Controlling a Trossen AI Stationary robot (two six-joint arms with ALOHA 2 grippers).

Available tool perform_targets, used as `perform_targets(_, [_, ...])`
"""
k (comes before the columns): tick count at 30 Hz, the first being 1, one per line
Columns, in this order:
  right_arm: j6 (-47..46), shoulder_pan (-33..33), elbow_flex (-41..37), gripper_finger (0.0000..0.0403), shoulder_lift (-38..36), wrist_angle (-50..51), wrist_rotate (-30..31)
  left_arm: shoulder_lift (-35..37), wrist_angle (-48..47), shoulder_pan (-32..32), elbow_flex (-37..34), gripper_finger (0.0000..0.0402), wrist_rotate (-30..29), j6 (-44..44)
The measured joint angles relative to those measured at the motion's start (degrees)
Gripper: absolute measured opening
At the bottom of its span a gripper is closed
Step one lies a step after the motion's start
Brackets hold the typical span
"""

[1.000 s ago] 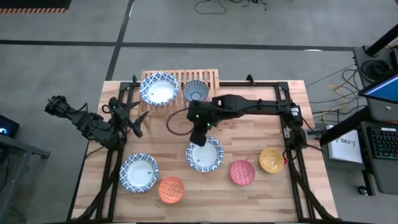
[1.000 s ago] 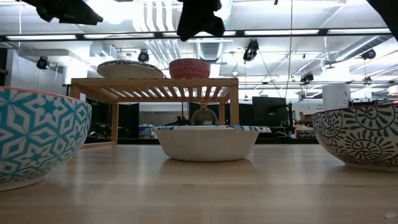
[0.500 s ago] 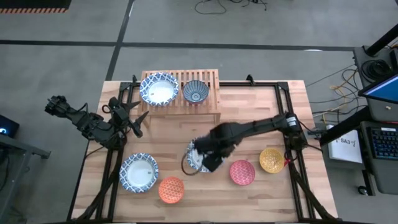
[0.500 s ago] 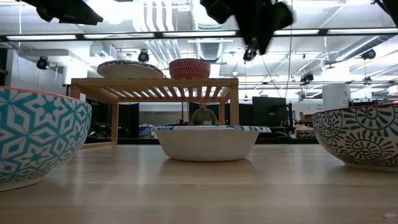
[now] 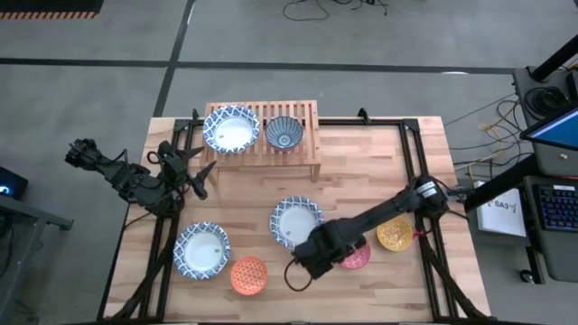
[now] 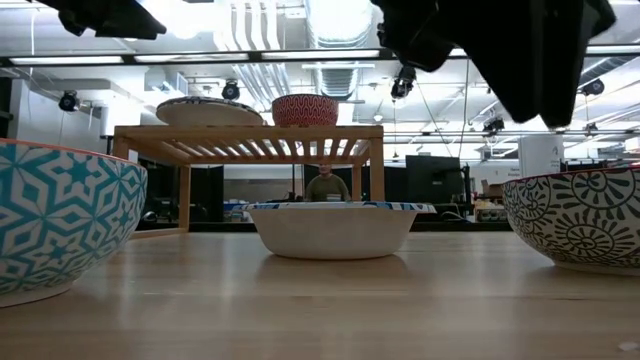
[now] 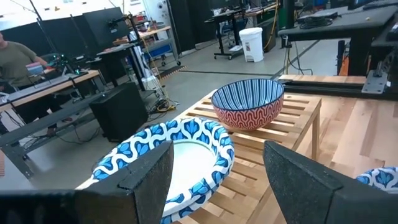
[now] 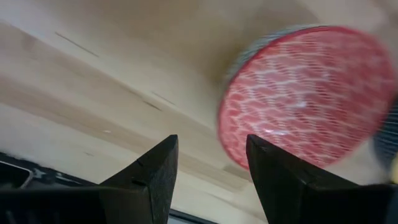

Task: Place and stack bowls onto a shelf
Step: Stack the red pattern bowl on top of the blue pattern bowl on the shelf

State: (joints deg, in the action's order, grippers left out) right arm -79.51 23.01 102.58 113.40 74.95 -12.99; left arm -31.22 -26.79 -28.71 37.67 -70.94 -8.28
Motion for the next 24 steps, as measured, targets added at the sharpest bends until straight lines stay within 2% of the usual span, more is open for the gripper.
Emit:
perform_targets(3, [-0.9,0.5,-2.2,0.018,0.0,-2.9,0.1,-0.2,0.4,0.0,0.0,0.023,0.0,0.0])
perform_targets(14, [2.4,0.4,-6.6,0.0174,1.7,-3.6,1.2,-0.3,0.3,0.0,0.0,0.023,0.0,0.0])
perform_targets(18, [3.1,0.4,-6.8,0.0139,1.9,-4.2,1.9,-0.4,0.3,0.0,0.0,0.023,0.0,0.2])
perform_targets(24, [3.0,0.3,-7.0,0.0053,1.9,-5.5,3.1,-0.4,0.4,0.0,0.0,0.023,0.0,0.2])
